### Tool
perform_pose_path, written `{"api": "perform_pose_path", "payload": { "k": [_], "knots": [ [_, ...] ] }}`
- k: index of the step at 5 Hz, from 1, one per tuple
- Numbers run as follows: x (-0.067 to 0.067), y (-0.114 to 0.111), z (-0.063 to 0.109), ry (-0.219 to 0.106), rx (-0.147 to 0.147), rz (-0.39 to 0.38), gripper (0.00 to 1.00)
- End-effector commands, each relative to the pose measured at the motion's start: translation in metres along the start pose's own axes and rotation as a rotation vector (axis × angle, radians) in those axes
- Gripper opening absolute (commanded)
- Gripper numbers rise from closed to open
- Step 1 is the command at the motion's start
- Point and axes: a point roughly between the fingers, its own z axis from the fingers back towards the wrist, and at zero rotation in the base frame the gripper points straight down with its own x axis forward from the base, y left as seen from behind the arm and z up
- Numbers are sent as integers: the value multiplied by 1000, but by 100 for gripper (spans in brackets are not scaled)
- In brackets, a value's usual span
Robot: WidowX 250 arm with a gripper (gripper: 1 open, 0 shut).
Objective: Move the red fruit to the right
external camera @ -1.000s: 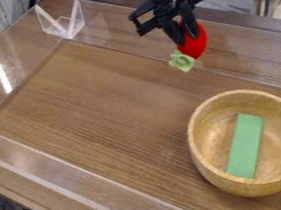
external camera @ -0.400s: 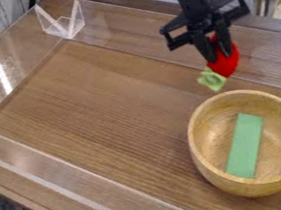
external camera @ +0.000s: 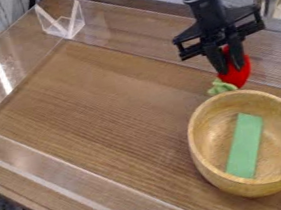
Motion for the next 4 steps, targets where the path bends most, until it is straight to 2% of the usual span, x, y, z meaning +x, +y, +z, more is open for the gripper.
{"api": "perform_pose_path", "payload": {
  "k": [1,3,4],
  "knots": [
    [7,-2,15,-67,-9,9,0],
    [18,-7,5,-102,17,65,0],
    [16,-6,-5,-112,28,80,0]
  ]
}}
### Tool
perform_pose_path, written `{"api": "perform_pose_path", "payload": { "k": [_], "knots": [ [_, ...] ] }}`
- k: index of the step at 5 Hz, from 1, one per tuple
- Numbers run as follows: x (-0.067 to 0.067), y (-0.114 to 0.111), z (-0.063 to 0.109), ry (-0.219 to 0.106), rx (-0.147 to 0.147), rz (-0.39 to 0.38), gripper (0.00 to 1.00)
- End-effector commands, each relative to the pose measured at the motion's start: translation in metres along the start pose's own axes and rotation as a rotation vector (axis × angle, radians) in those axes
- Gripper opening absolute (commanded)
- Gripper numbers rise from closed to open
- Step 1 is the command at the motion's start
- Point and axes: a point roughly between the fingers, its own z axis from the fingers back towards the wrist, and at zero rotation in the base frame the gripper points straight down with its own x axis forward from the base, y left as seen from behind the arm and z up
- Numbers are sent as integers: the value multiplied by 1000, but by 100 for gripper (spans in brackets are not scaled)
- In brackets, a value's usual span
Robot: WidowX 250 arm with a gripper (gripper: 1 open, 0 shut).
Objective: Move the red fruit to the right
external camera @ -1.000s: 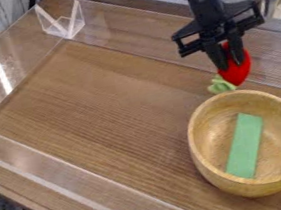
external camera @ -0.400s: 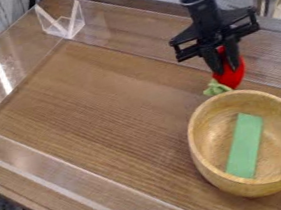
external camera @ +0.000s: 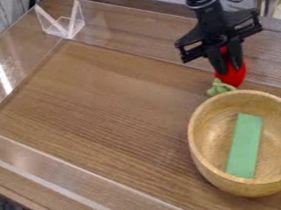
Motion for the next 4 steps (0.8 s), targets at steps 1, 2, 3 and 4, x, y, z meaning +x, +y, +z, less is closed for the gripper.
{"api": "perform_pose_path", "payload": {
  "k": [1,2,3,4],
  "knots": [
    [1,-7,3,-43,-10,-5,0],
    [3,-1,4,-48,4,9,100],
    [8,4,6,-56,15,31,0],
    [18,15,6,-83,24,96,0]
  ]
}}
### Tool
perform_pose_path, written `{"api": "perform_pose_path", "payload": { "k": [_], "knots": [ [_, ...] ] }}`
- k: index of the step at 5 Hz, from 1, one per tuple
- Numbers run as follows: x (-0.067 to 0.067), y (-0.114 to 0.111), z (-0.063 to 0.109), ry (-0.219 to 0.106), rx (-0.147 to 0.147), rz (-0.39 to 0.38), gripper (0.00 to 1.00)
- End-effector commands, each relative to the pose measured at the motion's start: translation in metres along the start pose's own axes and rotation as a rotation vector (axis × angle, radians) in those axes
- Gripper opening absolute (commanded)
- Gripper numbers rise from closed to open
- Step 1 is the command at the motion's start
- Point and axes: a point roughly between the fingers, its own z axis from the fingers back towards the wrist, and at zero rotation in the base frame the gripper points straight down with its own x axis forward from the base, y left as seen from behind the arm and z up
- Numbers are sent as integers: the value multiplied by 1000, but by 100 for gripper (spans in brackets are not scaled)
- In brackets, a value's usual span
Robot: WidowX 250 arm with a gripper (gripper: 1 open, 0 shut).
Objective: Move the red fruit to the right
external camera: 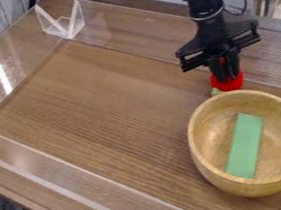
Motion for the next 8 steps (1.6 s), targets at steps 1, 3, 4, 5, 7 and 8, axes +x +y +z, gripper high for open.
{"api": "perform_pose_path", "payload": {
  "k": [1,3,4,5,7,8],
  "knots": [
    [13,6,7,-46,-4,50,100],
    [8,-2,23,-71,-6,96,0],
    [0,-2,26,-73,-6,105,100],
    [4,-2,36,-69,-3,104,100],
    [18,-4,93,-128,-43,147,100],
    [24,-5,128,-157,-67,179,100]
  ]
}}
